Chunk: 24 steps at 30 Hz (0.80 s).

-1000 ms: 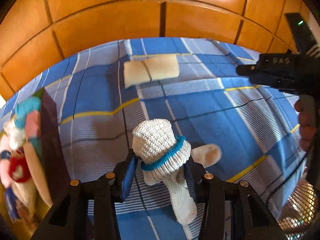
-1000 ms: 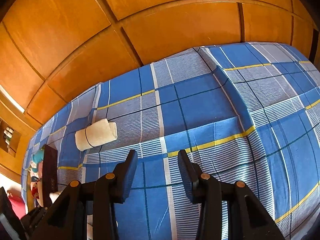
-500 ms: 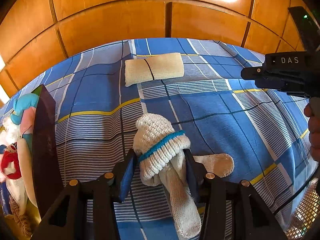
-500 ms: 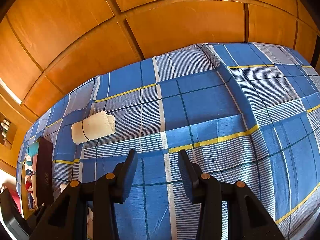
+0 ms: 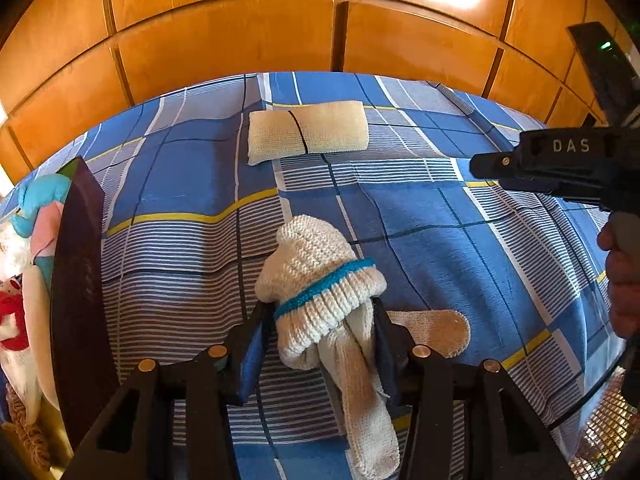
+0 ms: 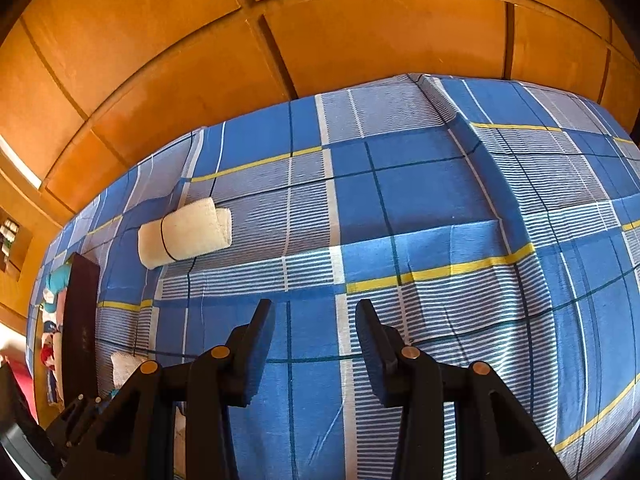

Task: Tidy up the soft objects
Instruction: 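Grasp the beige rolled mesh towel with the right gripper while the left gripper holds the gloves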

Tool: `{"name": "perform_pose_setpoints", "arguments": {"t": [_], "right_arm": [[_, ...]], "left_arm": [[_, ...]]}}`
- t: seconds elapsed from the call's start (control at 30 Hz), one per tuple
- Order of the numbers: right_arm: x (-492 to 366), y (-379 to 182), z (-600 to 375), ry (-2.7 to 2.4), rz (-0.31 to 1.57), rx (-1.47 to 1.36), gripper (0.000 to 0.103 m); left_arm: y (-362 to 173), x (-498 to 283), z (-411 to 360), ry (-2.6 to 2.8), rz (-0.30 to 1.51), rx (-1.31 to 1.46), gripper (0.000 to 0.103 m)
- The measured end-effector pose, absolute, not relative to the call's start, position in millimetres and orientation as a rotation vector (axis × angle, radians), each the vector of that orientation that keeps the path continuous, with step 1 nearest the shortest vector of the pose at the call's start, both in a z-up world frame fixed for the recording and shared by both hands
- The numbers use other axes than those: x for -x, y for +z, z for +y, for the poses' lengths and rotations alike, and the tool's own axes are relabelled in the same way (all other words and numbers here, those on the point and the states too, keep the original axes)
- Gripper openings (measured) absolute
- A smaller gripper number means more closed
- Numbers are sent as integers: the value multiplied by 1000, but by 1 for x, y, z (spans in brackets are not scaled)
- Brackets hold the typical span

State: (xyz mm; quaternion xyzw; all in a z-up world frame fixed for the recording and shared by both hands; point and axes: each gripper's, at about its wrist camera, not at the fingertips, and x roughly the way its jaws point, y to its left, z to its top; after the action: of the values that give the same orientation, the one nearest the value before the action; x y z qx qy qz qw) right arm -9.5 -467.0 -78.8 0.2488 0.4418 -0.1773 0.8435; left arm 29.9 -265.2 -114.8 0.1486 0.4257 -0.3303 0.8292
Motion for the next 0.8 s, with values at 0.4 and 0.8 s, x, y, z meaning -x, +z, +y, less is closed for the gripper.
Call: {"name": "perform_pose_setpoints", "arguments": {"t": [0.4, 0.8], "right_arm": [[-5, -85, -442, -242, 986, -400, 49], [-96, -49, -368, 54, 1065, 246, 74]], "left_arm": [[-109, -28, -254, -746, 926, -281, 41], [-72, -8, -220, -877, 860, -254, 41]]}}
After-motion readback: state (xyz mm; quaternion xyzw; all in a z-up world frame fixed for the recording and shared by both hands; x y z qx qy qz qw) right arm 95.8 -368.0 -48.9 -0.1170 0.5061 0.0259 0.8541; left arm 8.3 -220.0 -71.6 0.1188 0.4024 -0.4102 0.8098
